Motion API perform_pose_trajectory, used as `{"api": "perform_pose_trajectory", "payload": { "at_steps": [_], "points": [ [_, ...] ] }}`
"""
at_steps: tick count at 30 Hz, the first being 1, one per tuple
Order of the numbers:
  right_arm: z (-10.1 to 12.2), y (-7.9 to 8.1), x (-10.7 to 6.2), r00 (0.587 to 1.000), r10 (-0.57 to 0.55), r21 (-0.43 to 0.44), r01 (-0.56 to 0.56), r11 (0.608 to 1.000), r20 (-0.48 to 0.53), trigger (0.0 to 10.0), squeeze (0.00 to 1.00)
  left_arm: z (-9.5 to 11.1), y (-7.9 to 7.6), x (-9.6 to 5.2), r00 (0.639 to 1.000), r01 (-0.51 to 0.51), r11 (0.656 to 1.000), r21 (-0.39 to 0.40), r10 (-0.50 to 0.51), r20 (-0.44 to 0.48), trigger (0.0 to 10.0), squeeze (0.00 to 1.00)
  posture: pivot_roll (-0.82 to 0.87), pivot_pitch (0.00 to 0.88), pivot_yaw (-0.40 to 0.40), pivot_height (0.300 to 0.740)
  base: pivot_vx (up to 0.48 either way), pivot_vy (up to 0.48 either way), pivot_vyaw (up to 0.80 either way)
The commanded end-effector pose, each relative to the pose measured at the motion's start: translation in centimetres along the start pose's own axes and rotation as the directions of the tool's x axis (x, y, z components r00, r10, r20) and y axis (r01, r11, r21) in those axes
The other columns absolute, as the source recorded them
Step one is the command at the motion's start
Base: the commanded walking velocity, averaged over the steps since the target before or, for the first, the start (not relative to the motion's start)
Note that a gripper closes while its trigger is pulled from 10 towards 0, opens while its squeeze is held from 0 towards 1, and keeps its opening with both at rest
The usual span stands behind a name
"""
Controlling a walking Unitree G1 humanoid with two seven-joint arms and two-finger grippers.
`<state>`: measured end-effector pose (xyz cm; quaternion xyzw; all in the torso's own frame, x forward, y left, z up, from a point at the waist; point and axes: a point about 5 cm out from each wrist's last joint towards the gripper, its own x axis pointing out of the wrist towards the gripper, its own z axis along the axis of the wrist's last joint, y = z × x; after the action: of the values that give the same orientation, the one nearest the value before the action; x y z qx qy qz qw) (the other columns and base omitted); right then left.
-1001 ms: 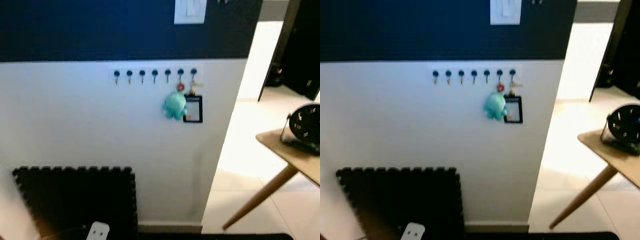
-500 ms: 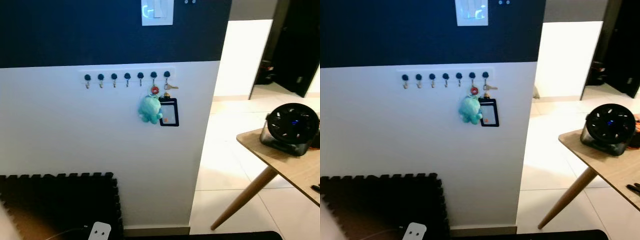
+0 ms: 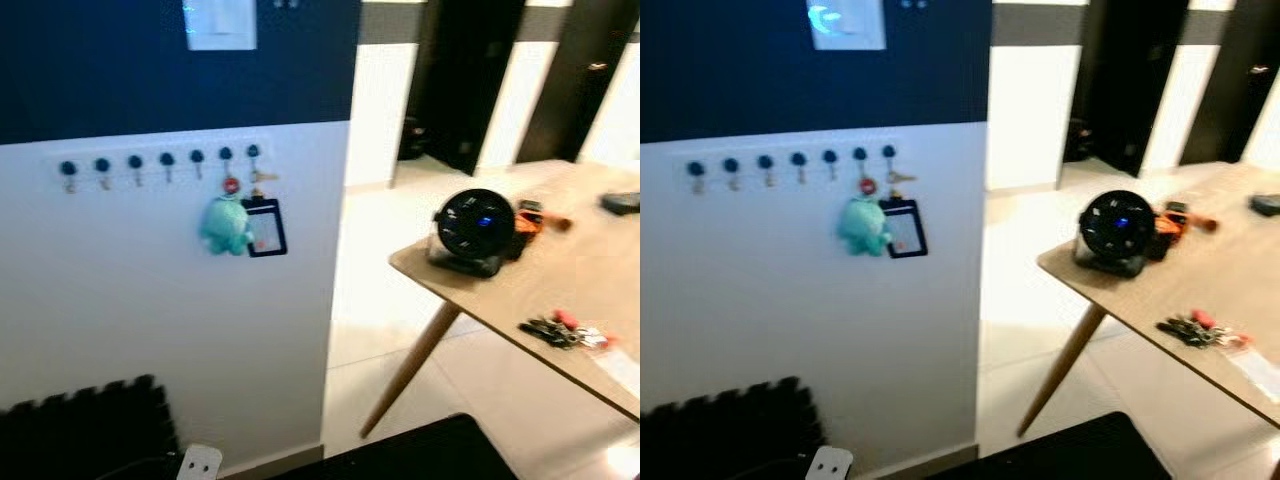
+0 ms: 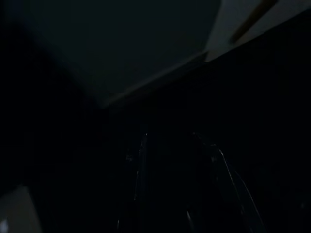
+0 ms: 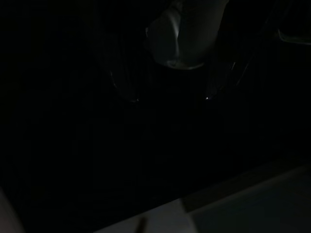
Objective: Hang keys on a hook
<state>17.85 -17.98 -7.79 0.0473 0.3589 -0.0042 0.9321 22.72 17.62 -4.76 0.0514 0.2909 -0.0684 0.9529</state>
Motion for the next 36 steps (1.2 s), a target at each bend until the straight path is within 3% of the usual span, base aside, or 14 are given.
{"api": "perform_pose_trajectory", "payload": {
  "at_steps": [1, 36],
  "points": [
    [-0.38, 0.22, -0.09, 1.0, 0.006, 0.007, -0.006, 1.0, -0.014, 10.0, 0.0, 0.04, -0.11, -0.05, 1.0, 0.004, 1.0, -0.01, -0.004, 0.015, 10.0, 0.0, 0.04, 0.046, 0.032, 0.74, 0.0, 0.0, -0.8],
    [-0.23, 0.43, 0.02, 1.0, 0.013, 0.007, -0.013, 1.0, -0.012, 10.0, 0.0, 0.39, -0.45, 0.03, 0.999, 0.034, 0.999, -0.025, -0.033, 0.04, 10.0, 0.0, 0.04, 0.041, 0.034, 0.74, 0.0, 0.0, -0.8]
  ]
}}
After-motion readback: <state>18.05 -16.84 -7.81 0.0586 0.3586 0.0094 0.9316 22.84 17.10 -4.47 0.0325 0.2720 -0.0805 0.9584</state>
